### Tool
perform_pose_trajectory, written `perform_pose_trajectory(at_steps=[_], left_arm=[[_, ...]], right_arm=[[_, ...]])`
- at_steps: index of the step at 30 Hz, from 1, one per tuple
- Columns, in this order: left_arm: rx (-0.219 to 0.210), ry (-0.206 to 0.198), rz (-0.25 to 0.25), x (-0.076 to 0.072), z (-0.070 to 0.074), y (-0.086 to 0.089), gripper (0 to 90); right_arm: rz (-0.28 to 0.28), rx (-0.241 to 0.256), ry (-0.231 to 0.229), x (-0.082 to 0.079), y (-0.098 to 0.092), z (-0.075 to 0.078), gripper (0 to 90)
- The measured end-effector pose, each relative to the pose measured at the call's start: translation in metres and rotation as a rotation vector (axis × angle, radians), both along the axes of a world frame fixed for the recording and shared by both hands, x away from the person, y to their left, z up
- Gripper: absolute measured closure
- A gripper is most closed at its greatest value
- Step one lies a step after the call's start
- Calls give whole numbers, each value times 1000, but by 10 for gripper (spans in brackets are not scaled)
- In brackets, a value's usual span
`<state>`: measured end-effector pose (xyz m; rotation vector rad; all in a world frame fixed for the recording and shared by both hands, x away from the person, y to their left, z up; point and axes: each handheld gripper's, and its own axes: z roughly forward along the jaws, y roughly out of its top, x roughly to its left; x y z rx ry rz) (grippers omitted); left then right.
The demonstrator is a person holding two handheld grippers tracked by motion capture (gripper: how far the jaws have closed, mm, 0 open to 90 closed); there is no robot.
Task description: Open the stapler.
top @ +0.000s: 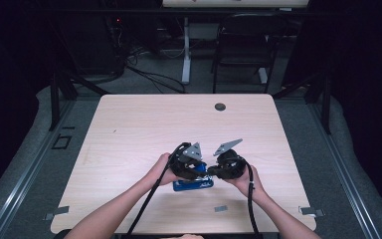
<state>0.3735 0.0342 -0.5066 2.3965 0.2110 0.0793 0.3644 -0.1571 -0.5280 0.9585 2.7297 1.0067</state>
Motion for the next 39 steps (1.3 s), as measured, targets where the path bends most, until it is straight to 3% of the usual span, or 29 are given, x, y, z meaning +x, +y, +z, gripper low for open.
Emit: perform_pose_trajectory(at_steps=[7,16,20,21,26,39], left_arm=[[-7,6,3,1,0,1,651],[5,-1,-15,-1,3,3,651],[-9,0,-8,-2,5,7,652],[-6,-8,-8,-3,6,8,652],[0,-22,-10,-6,9,11,652],[-1,-29,8,-9,18,27,656]], right_arm=[[22,-21,-30,-2,3,-3,895],[28,-85,-64,-5,11,-9,900],[37,-100,-59,-4,10,-8,900],[21,-74,-49,-4,10,-10,899],[26,-74,-22,-1,8,-9,900],[13,-95,-28,-2,10,-8,900]])
